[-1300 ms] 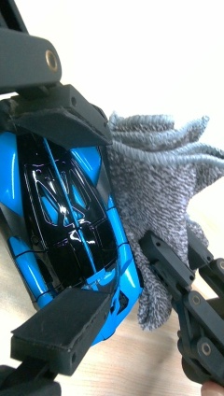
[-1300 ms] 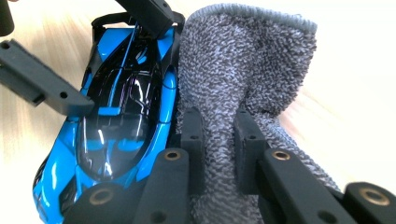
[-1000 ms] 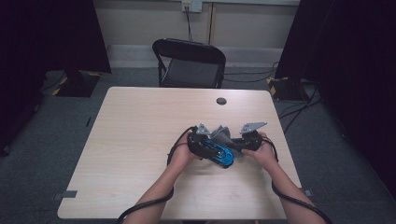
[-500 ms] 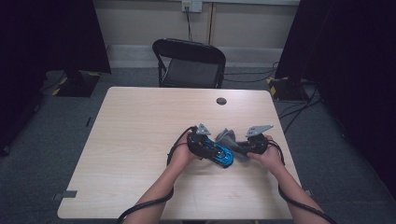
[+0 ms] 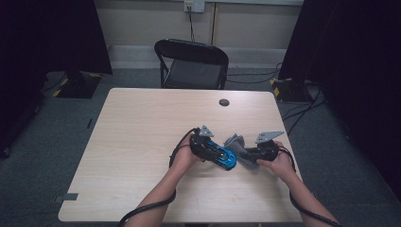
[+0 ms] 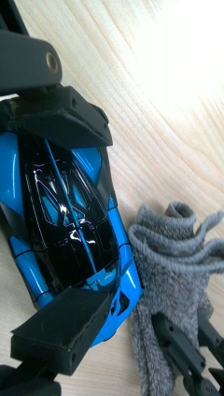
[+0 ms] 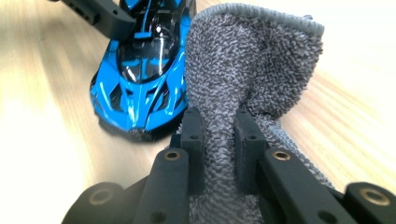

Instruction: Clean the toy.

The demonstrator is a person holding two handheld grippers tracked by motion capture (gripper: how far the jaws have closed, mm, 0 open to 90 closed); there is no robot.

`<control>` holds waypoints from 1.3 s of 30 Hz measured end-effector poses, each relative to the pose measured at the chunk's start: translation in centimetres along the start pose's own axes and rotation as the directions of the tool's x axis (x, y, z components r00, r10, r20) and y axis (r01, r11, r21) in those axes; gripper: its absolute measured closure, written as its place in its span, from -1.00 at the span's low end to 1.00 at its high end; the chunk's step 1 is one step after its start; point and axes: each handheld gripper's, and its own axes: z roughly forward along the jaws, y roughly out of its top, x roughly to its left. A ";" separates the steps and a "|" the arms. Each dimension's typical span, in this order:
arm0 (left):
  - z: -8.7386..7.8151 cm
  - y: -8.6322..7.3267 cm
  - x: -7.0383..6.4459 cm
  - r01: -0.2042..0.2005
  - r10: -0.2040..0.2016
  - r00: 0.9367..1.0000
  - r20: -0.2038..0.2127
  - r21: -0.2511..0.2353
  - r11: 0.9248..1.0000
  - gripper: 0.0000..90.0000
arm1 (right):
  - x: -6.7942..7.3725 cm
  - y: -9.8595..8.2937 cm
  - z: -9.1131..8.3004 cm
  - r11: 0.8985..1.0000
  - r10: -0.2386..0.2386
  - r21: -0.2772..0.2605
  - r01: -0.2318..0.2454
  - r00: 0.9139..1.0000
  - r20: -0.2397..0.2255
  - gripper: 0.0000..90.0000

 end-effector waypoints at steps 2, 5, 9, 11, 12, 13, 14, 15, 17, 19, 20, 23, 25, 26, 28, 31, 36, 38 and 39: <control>0.0 0.0 0.0 -0.001 0.001 1.000 0.001 0.002 1.000 -0.54 | 0.0 -0.2 -0.3 1.000 -0.001 0.005 0.001 1.000 -0.001 0.72; 0.0 0.0 0.0 -0.001 0.001 1.000 0.001 0.004 1.000 -0.54 | 0.2 -0.6 -0.9 1.000 0.003 0.009 -0.003 1.000 0.000 0.72; 0.0 0.1 0.0 -0.002 0.002 1.000 -0.002 0.010 1.000 -0.54 | 0.3 -1.3 -1.8 1.000 0.017 0.018 -0.017 1.000 -0.003 0.72; 0.0 0.1 0.0 -0.003 0.003 1.000 -0.004 0.012 1.000 -0.54 | 0.3 -1.5 -2.1 1.000 0.016 0.021 -0.016 1.000 -0.003 0.72; 0.0 0.1 -0.1 -0.004 0.004 1.000 -0.004 0.012 1.000 -0.54 | 0.3 -1.6 -2.4 0.999 0.023 0.024 -0.023 1.000 -0.001 0.72; 0.0 0.1 0.0 -0.005 0.005 1.000 -0.004 0.013 1.000 -0.54 | 0.3 -1.9 -2.9 0.999 0.028 0.031 -0.028 1.000 -0.003 0.72; -0.1 0.2 0.0 -0.005 0.005 1.000 -0.005 0.014 1.000 -0.54 | 0.2 -2.1 -3.2 0.999 0.032 0.033 -0.032 0.999 0.002 0.72; -0.1 0.2 0.0 -0.006 0.006 1.000 -0.006 0.014 1.000 -0.54 | 0.1 -2.2 -3.4 0.999 0.041 0.034 -0.041 0.999 0.003 0.72; -0.1 0.1 0.0 -0.003 0.003 1.000 -0.006 0.013 1.000 -0.54 | 0.0 -2.4 -4.0 0.998 0.051 0.021 -0.051 0.999 -0.001 0.71; -0.1 0.1 0.0 -0.002 0.002 1.000 -0.008 0.013 1.000 -0.55 | 0.0 -2.5 -4.3 0.998 0.057 0.017 -0.057 0.998 -0.001 0.71; -0.1 0.2 -0.1 0.000 0.000 1.000 -0.011 0.015 1.000 -0.55 | -0.1 -2.5 -4.5 0.998 0.056 0.016 -0.056 0.998 0.004 0.71; 0.0 0.4 -0.2 0.000 0.001 1.000 -0.027 0.027 1.000 -0.59 | -0.4 -2.0 -5.4 0.998 0.068 -0.008 -0.068 0.997 0.020 0.71; 0.0 0.6 -0.3 0.006 -0.005 1.000 -0.020 0.026 1.000 -0.65 | -0.4 -1.8 -5.6 0.997 0.075 -0.022 -0.074 0.997 0.021 0.71; -0.1 0.7 -0.4 0.000 0.001 1.000 -0.014 0.020 1.000 -0.65 | -0.6 -1.2 -5.9 0.996 0.083 -0.043 -0.082 0.996 0.028 0.71; -0.9 1.2 -0.7 -0.013 0.013 1.000 -0.004 -0.001 1.000 -0.65 | -0.8 -0.4 -5.9 0.995 0.084 -0.054 -0.082 0.996 0.035 0.71; -2.2 1.3 -0.5 -0.020 0.020 1.000 -0.009 -0.013 1.000 -0.66 | -0.8 0.8 -5.8 0.994 0.081 -0.073 -0.079 0.996 0.031 0.71; -5.1 0.6 0.6 0.013 -0.014 1.000 -0.026 -0.046 0.999 -0.68 | 0.0 3.3 -4.9 0.994 0.051 -0.095 -0.051 0.999 0.002 0.71; -6.6 0.0 1.2 0.011 -0.013 0.999 -0.046 -0.053 0.999 -0.68 | 0.6 4.3 -4.3 0.996 0.031 -0.088 -0.032 0.999 -0.013 0.71; -7.3 -0.3 1.5 0.015 -0.019 0.998 -0.055 -0.059 0.998 -0.68 | 0.8 4.7 -4.0 0.996 0.019 -0.085 -0.020 1.000 -0.016 0.71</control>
